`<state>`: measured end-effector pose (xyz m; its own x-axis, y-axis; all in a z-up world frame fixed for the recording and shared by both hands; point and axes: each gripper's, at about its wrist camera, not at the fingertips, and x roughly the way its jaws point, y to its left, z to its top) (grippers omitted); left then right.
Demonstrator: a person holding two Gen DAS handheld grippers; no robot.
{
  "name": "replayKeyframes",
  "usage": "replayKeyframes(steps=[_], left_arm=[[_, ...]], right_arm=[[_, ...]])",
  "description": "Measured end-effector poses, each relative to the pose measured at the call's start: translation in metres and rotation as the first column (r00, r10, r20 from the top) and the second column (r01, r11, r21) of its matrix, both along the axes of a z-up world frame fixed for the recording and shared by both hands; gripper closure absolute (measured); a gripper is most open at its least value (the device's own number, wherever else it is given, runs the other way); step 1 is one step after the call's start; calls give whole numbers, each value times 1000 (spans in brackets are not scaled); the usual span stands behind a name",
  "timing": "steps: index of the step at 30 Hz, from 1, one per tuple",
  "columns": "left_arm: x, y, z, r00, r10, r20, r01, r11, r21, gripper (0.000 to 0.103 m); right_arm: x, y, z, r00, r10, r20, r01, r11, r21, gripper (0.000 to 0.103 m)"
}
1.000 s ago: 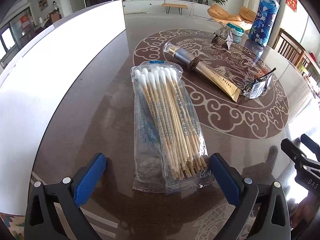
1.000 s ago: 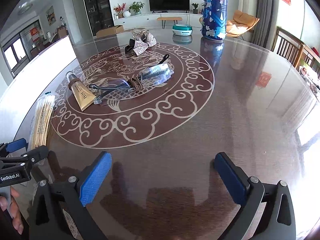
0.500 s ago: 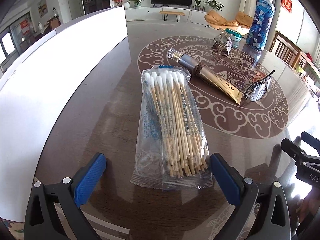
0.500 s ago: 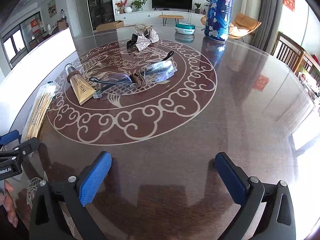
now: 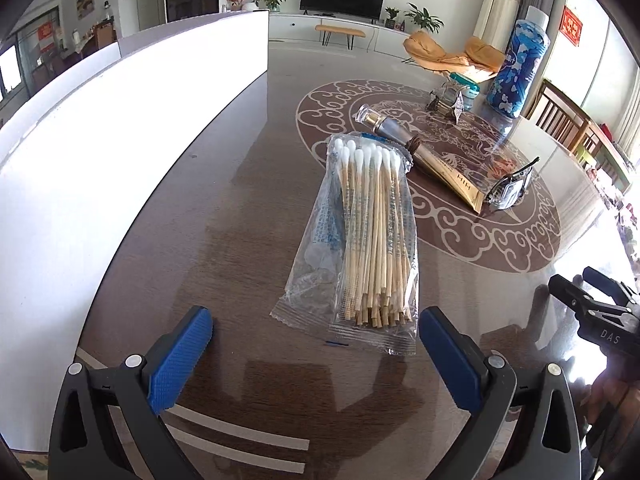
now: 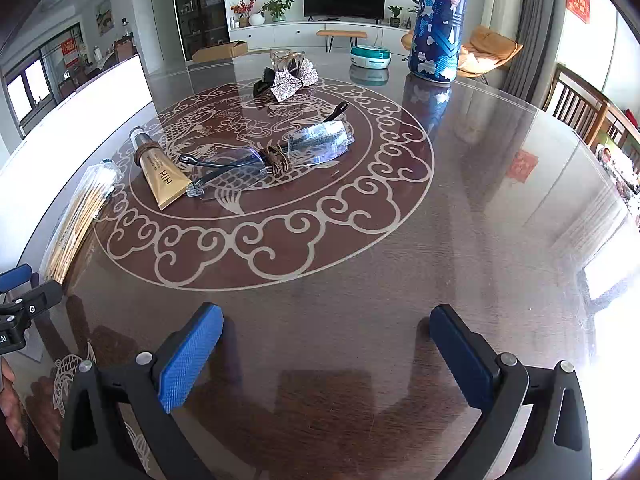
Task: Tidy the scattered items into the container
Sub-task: 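Lift the bagged cotton swabs with the left tool, then grasp the glasses by the bridge with the right tool while the left tool holds the swabs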
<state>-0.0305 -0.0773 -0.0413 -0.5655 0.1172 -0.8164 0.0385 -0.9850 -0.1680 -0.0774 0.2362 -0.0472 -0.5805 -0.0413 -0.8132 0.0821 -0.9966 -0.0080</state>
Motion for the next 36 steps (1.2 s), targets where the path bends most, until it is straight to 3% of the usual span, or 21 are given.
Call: replayKeyframes(steps=[2,4,8,12,18,24,26,27,29,31,33,36], left_arm=[[4,-11,4,1000,6,-15,-5,998,67,0],[7,-9,13,999,-9,-42,12,997,80,0],[-5,20,27,995,-75,-66,74,997,-12,0],[-39,39,17,995,-99,-12,97,988,-122,0],[-73,39,-5,995,-81,52,87,986,-144,0],[-80,42,-10,994,-104,25,107,980,-169,0],[-77,41,-10,994,-107,5,106,980,-169,0],[-77,41,-9,994,-106,4,105,980,-169,0],[-77,41,-9,995,-105,2,103,980,-169,0],[-77,41,-9,995,-104,1,103,980,-169,0],[-77,41,-9,994,-105,1,103,980,-169,0],[-77,42,-9,994,-107,0,105,980,-168,0]], right_arm=[[0,0,0,1000,0,0,0,1000,0,0],[0,0,0,1000,0,0,0,1000,0,0],[0,0,0,1000,1,0,-1,1000,0,0],[0,0,0,1000,1,0,-1,1000,0,0],[-1,0,-1,1000,1,0,-1,1000,0,0],[-2,0,0,1000,3,-1,-3,1000,-4,0],[-9,1,2,1000,-3,3,3,998,-55,0],[-14,4,5,1000,-8,5,9,992,-129,0],[-30,9,12,999,-41,15,43,950,-310,0],[-52,10,16,994,-107,34,111,908,-403,0],[-79,6,17,983,-172,68,185,893,-410,0],[-112,-14,15,968,-228,104,250,905,-345,0]])
